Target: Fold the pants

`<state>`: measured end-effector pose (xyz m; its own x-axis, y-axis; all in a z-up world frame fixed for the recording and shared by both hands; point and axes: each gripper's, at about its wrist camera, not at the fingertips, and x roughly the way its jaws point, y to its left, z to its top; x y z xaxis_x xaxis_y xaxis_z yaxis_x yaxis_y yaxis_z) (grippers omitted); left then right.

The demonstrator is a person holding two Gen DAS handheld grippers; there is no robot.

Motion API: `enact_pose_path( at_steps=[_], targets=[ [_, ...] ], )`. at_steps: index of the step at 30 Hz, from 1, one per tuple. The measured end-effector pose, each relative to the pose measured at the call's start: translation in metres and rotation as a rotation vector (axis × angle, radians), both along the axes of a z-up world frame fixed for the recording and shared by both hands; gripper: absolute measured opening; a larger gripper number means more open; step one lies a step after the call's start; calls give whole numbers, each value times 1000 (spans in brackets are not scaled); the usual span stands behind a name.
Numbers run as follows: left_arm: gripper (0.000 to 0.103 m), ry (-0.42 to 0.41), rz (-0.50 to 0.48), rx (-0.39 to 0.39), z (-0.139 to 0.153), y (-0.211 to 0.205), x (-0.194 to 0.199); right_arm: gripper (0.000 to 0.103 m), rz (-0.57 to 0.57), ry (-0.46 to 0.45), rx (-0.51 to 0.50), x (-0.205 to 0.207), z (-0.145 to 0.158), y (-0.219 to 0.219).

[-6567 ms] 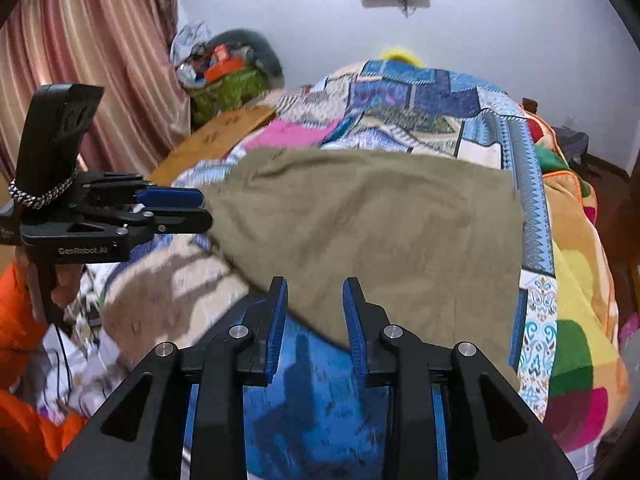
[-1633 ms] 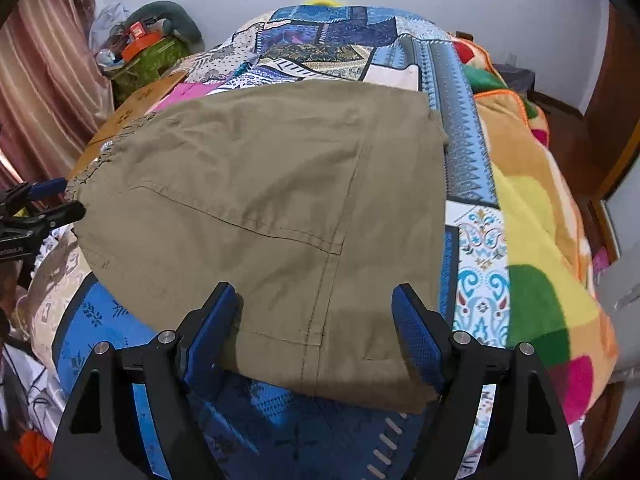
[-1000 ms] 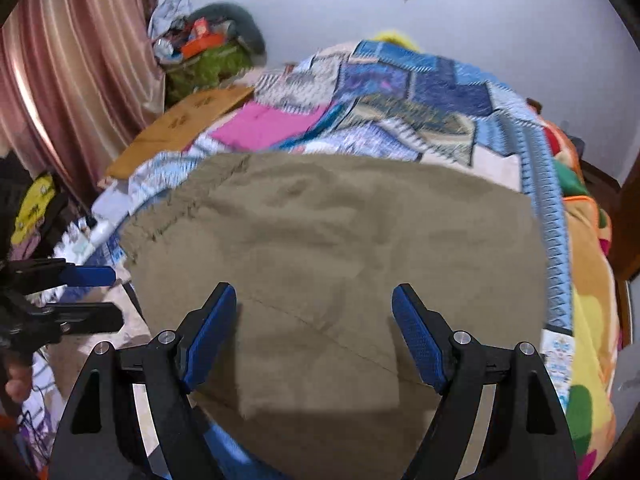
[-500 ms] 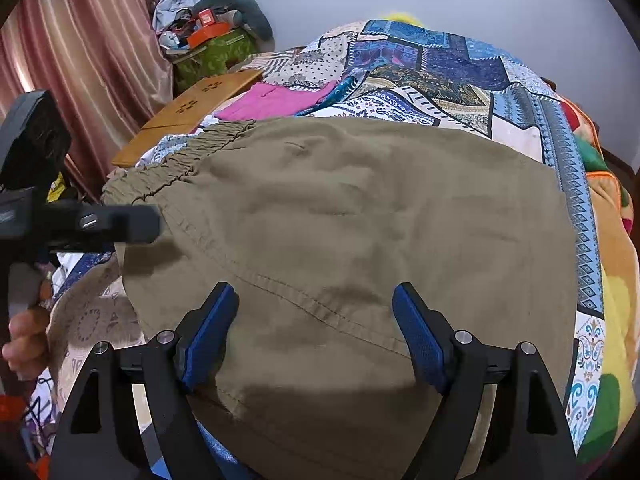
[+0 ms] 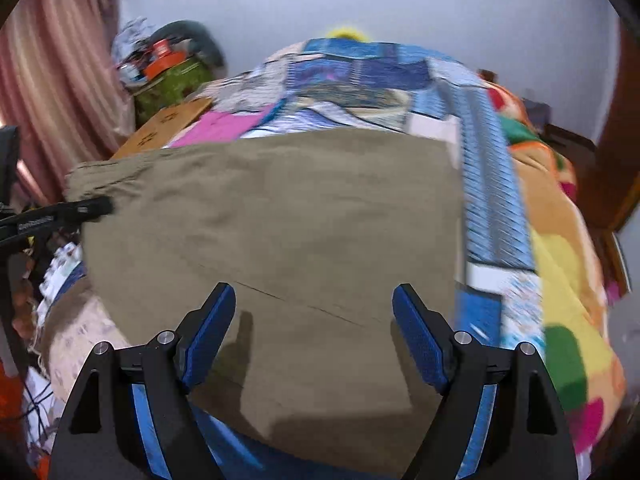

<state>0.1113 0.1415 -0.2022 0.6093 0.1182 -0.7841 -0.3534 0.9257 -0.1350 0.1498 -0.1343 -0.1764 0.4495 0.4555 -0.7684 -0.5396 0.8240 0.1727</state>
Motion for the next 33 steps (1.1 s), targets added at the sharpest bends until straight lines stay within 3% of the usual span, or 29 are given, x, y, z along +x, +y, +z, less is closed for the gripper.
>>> enact_pose_path(
  at_steps=[7, 11, 14, 21, 26, 33],
  targets=[
    [37, -27, 21, 118, 21, 0, -14, 78, -78, 81, -34, -2, -29, -29],
    [35, -71, -29, 225, 45, -24, -8, 78, -118, 110, 43, -3, -34, -40],
    [32, -124, -86, 252, 68, -43, 2, 78, -126, 128, 70, -2, -35, -44],
    [28, -212, -242, 233, 104, -101, 30, 78, -108, 119, 76, -4, -36, -45],
    [28, -214, -366, 225, 104, -151, 46, 78, -98, 112, 77, -3, -36, -46],
    [28, -111, -520, 10, 72, -189, 76, 78, -103, 132, 119, 0, -40, -50]
  ],
)
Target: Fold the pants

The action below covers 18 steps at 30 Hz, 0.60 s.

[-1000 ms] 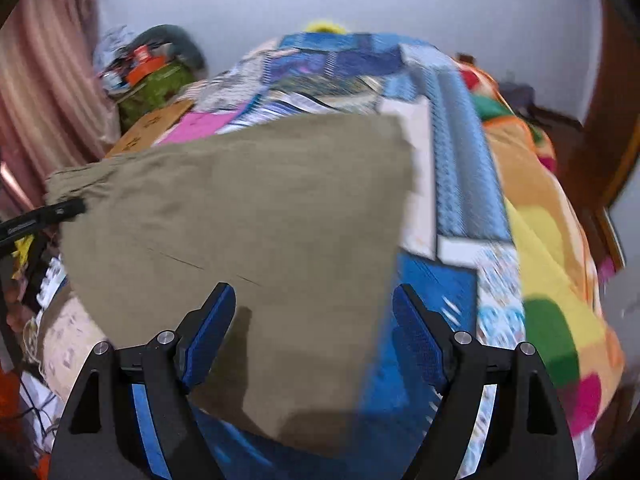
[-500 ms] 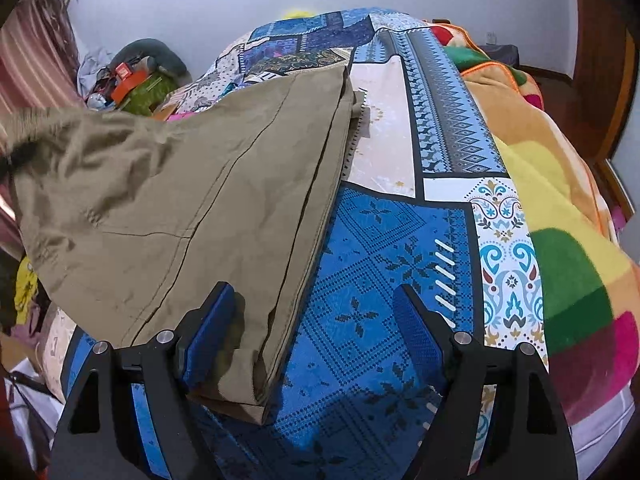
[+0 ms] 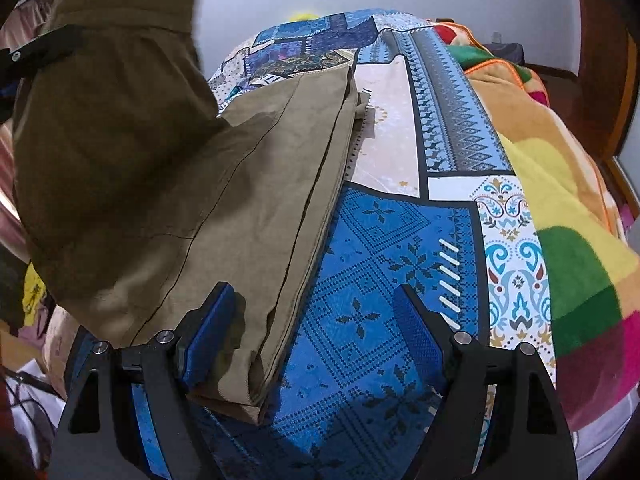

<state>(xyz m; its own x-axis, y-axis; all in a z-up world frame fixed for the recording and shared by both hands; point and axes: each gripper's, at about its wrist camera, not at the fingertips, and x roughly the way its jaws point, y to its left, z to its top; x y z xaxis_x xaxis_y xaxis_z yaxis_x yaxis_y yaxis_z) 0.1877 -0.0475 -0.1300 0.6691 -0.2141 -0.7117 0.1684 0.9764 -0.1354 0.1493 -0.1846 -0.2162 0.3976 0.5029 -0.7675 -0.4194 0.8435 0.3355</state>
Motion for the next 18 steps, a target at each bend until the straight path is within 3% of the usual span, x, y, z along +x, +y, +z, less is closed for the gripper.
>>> enact_pose_path(
  at_steps=[6, 12, 14, 15, 18],
  targets=[
    [28, 189, -63, -102, -48, -12, 20, 78, 2, 6, 15, -1, 1, -3],
    [33, 253, -97, -49, -63, -29, 16, 78, -4, 3, 7, -6, 4, -11],
    [53, 267, -97, -9, -60, -30, 14, 78, -12, 2, 5, -7, 6, -14],
    [69, 267, -95, -4, -57, -28, 11, 78, -18, 1, 6, -8, 8, -17],
    [75, 204, -70, -17, -43, -10, 1, 78, -22, -8, 12, -11, 16, -22]
  ],
)
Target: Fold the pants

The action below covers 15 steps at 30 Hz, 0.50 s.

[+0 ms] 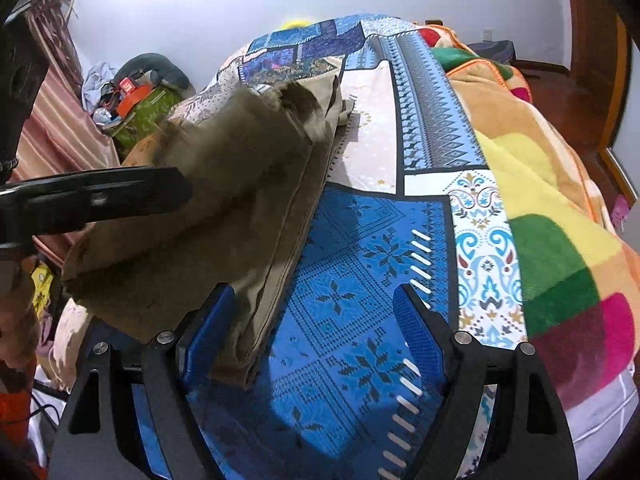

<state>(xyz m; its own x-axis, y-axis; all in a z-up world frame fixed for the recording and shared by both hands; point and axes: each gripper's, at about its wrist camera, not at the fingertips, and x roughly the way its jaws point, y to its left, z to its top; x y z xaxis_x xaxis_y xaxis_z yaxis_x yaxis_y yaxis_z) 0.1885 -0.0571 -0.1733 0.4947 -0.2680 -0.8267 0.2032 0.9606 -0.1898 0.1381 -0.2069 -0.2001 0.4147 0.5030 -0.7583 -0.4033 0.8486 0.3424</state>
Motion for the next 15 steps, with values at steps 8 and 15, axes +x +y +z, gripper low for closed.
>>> enact_pose_path(
  at_steps=[8, 15],
  targets=[
    [79, -77, 169, 133, 22, 76, 4, 78, 7, -79, 32, 1, 32, -1],
    [81, -60, 261, 180, 15, 132, 51, 78, 21, -148, 59, 18, 51, 19]
  ],
)
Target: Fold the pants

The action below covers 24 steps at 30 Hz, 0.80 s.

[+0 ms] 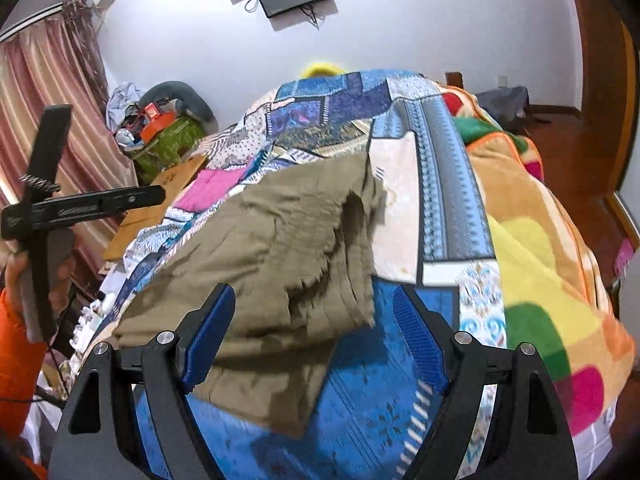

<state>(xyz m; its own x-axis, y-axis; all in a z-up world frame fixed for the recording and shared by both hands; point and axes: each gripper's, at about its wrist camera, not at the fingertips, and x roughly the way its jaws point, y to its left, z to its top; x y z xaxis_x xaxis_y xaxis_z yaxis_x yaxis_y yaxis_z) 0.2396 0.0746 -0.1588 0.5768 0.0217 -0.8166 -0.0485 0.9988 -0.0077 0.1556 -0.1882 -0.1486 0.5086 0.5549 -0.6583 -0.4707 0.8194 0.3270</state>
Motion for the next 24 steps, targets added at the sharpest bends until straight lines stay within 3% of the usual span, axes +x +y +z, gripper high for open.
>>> enact_pose_path(
  at_steps=[9, 12, 14, 15, 16, 24],
  targets=[
    [81, 141, 0, -36, -64, 10, 81, 80, -2, 145, -6, 13, -53, 16],
    [81, 180, -35, 2, -88, 0, 102, 84, -9, 170, 33, 15, -56, 9],
    [85, 209, -56, 35, -104, -6, 113, 84, -5, 181, 45, 16, -57, 8],
    [93, 221, -60, 48, -113, -8, 117, 84, -3, 181, 43, 16, -57, 8],
    [103, 213, -58, 66, -118, -8, 118, 84, -3, 175, 38, 16, -56, 8],
    [103, 171, -63, 151, -122, -5, 106, 84, -24, 153, -8, 19, -46, 10]
  ],
)
